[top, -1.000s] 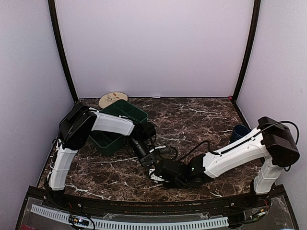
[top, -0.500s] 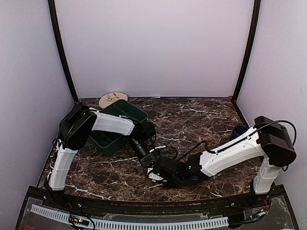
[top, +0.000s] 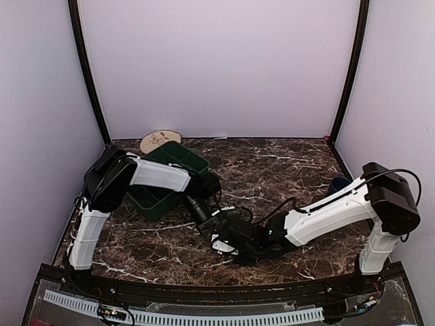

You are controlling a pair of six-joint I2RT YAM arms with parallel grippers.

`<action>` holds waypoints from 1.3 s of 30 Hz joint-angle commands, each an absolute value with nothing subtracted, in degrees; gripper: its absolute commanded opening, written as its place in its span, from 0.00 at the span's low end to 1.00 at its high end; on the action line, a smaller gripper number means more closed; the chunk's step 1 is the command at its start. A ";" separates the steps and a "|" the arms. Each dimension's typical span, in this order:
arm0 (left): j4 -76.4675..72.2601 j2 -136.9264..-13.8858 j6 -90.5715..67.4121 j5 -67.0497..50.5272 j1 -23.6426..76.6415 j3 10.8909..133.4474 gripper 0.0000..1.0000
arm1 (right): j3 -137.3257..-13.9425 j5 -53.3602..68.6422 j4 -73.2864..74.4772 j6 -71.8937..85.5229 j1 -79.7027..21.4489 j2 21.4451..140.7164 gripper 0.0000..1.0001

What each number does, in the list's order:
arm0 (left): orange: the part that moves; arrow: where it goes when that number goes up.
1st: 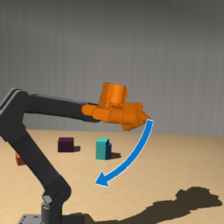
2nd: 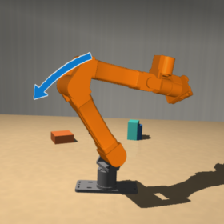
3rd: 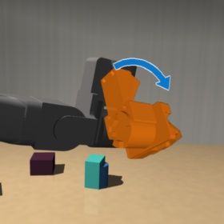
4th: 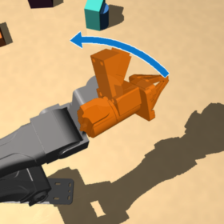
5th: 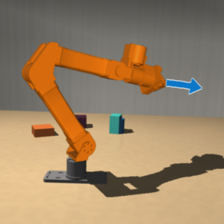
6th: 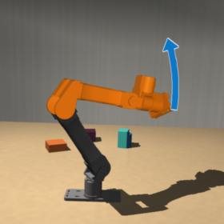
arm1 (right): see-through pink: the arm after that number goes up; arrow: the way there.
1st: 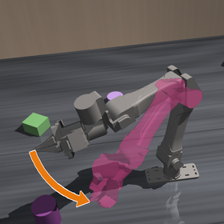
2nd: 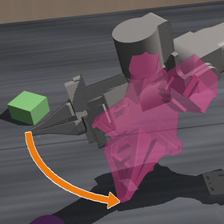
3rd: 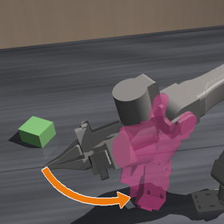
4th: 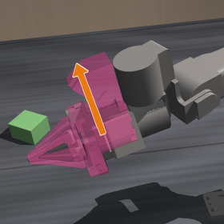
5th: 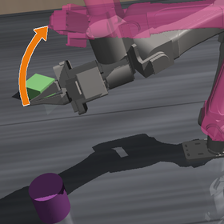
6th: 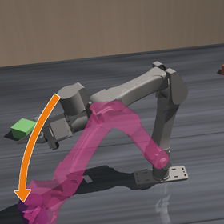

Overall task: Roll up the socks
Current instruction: Roll the sock at the center of the board.

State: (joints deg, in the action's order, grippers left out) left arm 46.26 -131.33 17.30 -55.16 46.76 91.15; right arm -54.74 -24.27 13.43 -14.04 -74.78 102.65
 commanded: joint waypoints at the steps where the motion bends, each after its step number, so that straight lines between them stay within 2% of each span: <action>1: 47.86 -133.51 17.11 -47.19 46.06 90.86 0.00 | -54.06 -20.49 18.31 -12.93 -73.42 102.69 0.13; 5: 47.55 -133.57 14.87 -45.29 45.61 91.20 0.01 | -54.33 -18.30 18.72 -12.83 -72.74 102.33 0.07; 10: 47.53 -133.10 12.50 -44.77 43.75 91.60 0.21 | -54.53 -16.54 18.80 -12.74 -71.66 101.95 0.04; 15: 44.62 -130.18 11.07 -42.87 43.19 89.56 0.34 | -55.64 -15.50 19.28 -12.90 -70.89 102.26 0.03; 21: 40.05 -126.13 8.06 -42.89 41.60 85.53 0.37 | -57.54 -14.10 19.99 -12.12 -69.94 102.75 0.03; 28: 32.10 -120.03 4.02 -36.34 40.33 78.83 0.37 | -60.85 -11.90 22.24 -10.72 -68.45 104.04 0.03; 39: 18.37 -109.32 -0.22 -29.31 39.46 64.29 0.38 | -65.65 -0.91 27.13 -7.69 -64.51 106.03 0.02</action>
State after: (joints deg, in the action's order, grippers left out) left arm 23.59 -112.64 1.80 -35.42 39.88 69.14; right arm -64.25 -6.94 24.49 -9.72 -65.76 104.99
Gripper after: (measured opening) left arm 0.376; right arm 0.061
